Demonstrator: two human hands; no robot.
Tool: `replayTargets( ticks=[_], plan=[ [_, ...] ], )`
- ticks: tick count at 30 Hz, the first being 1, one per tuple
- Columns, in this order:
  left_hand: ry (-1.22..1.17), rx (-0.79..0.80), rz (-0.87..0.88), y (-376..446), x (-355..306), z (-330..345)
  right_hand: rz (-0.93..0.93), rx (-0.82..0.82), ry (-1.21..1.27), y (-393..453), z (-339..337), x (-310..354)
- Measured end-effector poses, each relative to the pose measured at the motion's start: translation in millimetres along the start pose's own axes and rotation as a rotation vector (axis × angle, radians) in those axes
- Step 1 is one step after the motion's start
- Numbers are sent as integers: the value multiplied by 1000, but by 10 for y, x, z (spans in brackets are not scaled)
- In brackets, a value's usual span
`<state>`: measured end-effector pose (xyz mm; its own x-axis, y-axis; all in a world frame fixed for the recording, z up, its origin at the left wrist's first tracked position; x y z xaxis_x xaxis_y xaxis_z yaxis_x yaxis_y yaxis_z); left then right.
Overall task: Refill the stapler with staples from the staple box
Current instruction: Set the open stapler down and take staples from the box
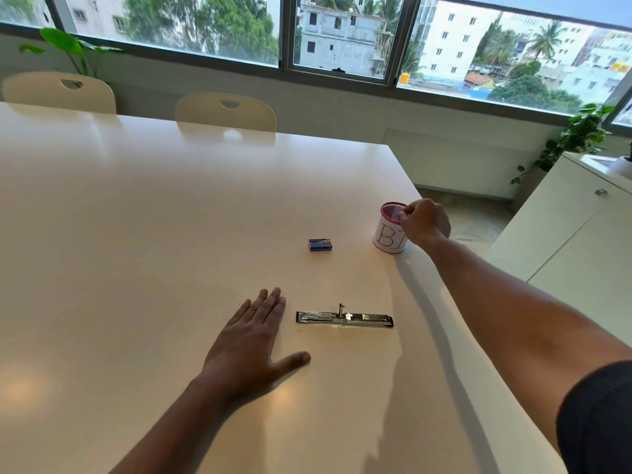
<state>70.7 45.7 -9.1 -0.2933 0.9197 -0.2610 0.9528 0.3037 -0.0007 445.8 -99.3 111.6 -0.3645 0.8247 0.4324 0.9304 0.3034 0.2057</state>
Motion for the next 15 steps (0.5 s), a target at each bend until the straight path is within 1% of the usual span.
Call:
replayTargets(
  ticks=[4, 6, 11, 13, 15],
  plan=[
    [-6, -1, -3, 3, -7, -15, -51, -84, 60, -120, -145, 53],
    [-4, 0, -1, 8, -21, -13, -98, -127, 142, -313, -202, 121],
    [6, 13, -2, 17, 0, 4, -246, -182, 447, -1308, -175, 276],
    [13, 17, 0, 21, 7, 14, -323, -147, 530, -1765, -88, 325],
    [16, 18, 2, 27, 13, 20, -427, -29, 561, -2162, 75, 418]
  ],
)
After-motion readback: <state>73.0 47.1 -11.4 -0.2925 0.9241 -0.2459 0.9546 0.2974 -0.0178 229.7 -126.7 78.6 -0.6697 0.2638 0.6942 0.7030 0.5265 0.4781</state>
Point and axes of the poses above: each hand's wrist, its own y-axis towards the middle knuckle, its own z-axis out of the palm, x = y × z, the point moved 7 cm from there along y, towards the middle knuckle, and after that the axes turned 6 degrees about x, right-handed, at the moved point
